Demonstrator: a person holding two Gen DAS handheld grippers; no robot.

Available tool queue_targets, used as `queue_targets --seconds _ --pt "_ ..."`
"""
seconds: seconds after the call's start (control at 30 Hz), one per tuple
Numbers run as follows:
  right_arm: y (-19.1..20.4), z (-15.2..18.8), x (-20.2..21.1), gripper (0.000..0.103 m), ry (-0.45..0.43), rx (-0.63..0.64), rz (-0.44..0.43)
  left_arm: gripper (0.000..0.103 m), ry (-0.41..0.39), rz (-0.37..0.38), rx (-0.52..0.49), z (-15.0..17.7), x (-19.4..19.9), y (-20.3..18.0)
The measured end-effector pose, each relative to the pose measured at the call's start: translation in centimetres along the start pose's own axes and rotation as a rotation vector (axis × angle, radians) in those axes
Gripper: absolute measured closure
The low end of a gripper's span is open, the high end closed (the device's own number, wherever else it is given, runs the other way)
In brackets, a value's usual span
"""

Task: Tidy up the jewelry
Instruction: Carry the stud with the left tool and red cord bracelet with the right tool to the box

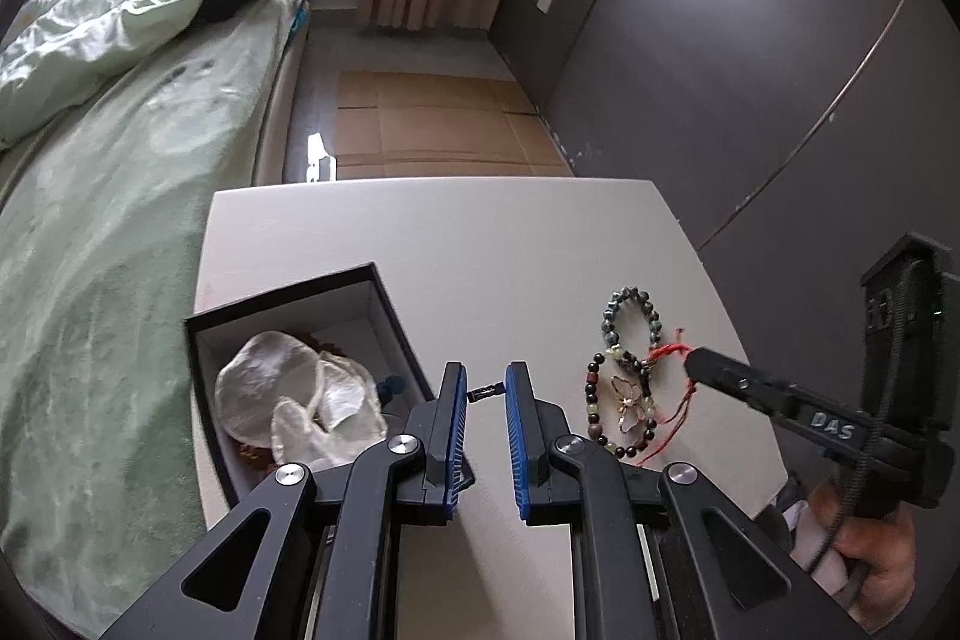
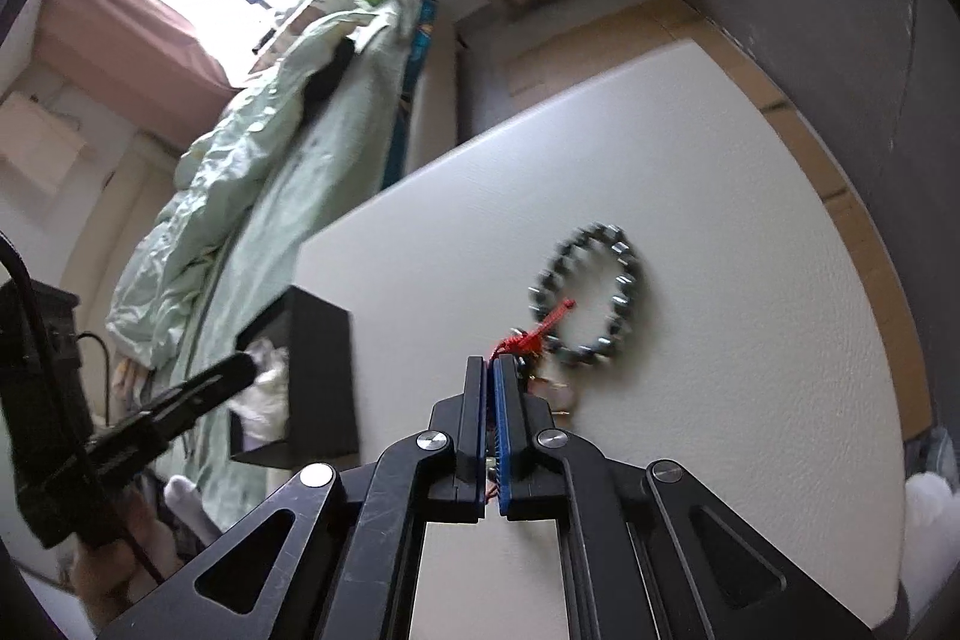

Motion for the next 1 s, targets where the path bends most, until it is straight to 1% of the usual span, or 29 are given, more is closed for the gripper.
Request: queue_targets --seconds 0.33,0.43,0.53,0.6,0.63,0.67,0.73,0.9,1.0 --pt "5.5 -0.9 1.4 0.099 -0.034 0.097 -0.048 0.089 -0.025 -0.02 0.043 0.3 1.7 3.0" --pt "7.2 -0.8 1.2 0.099 -0.033 0.126 -0.06 0.089 -0.022 -0.027 0.066 0.5 1.7 4.3" --pt "8.4 -0.6 0.6 0.099 -0.026 0.15 -0.076 0.088 0.004 -0.006 0.086 0.7 1.4 5.3" --pt "8.9 -0.5 0.1 0.099 -0.013 0.155 -0.076 0.084 0.032 0.008 0.104 1.0 1.1 5.9" --pt "9.3 -0.4 -0.2 0.099 -0.008 0.16 -0.078 0.072 0.043 0.012 0.114 1.1 0.9 6.2" --pt "9.6 -0.3 -0.3 0.099 -0.005 0.163 -0.081 0.055 0.046 0.013 0.123 1.3 0.9 6.6" --pt "10.6 -0.2 -0.9 0.099 0.002 0.174 -0.092 0.04 0.029 0.019 0.139 1.6 1.2 7.2" --pt "12.5 0.1 -2.0 0.099 0.015 0.201 -0.11 0.04 0.01 0.014 0.164 2.0 2.1 9.0" --pt "13.6 0.1 -2.8 0.099 0.025 0.209 -0.126 0.04 0.002 -0.004 0.172 2.3 2.6 9.9"
Point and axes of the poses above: each gripper's, at about its wrist camera, not at the fingertips, and x roughly against the way its jaws point, y to its left, z to its underside, the point moved 2 cm from there along -x, roughly the way its jaws point, and after that the axes turned 14 degrees about -z, right-handed, at the moved point
